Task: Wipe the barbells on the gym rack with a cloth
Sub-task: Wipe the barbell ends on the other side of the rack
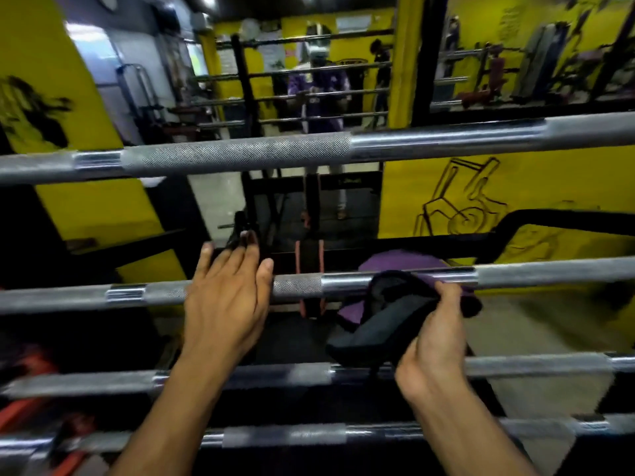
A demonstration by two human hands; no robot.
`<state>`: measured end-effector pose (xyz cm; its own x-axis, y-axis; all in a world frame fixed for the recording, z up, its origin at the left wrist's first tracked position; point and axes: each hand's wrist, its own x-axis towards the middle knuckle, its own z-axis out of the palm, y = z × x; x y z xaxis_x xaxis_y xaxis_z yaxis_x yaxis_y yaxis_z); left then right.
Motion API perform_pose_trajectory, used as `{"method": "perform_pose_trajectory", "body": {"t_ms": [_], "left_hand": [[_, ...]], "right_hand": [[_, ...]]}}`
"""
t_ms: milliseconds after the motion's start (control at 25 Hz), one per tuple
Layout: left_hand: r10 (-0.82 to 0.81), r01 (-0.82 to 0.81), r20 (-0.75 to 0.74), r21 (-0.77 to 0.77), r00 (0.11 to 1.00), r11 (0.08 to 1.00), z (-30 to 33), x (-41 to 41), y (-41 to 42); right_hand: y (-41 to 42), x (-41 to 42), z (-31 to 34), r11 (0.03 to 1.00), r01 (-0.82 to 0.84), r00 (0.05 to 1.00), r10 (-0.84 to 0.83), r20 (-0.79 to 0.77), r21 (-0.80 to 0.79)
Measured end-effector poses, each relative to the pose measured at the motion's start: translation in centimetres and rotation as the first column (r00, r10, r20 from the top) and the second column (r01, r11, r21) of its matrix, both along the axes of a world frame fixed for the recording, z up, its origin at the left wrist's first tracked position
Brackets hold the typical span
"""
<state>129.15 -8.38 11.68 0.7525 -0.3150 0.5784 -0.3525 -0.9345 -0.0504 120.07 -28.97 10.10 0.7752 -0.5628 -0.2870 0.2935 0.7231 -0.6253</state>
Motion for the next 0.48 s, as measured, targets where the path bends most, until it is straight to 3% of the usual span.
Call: {"method": "perform_pose_trajectory", "body": {"t_ms": [200,440,480], "left_hand": [[0.107,-0.106,0.003,-0.070,0.994,0.992,-0.5,-0.2,-0.9],[0.104,-0.095,0.078,-0.113,0.991,0.989,-0.7,-0.5,-1.2],[0.119,-0.108,0.082,-0.122,0.990,0.987,-0.8,-0.6,-1.3]], "right_hand": [[1.5,-1.4,-0.1,0.877,-0.481,0.877,0.481,-0.001,0.003],[-8.1,-2.5,-1.3,0.738,-0.668,0.744,0.666,0.054,0.098],[-8.1,-2.3,-1.2,0.747,-0.658,0.750,0.661,-0.006,0.097]]}}
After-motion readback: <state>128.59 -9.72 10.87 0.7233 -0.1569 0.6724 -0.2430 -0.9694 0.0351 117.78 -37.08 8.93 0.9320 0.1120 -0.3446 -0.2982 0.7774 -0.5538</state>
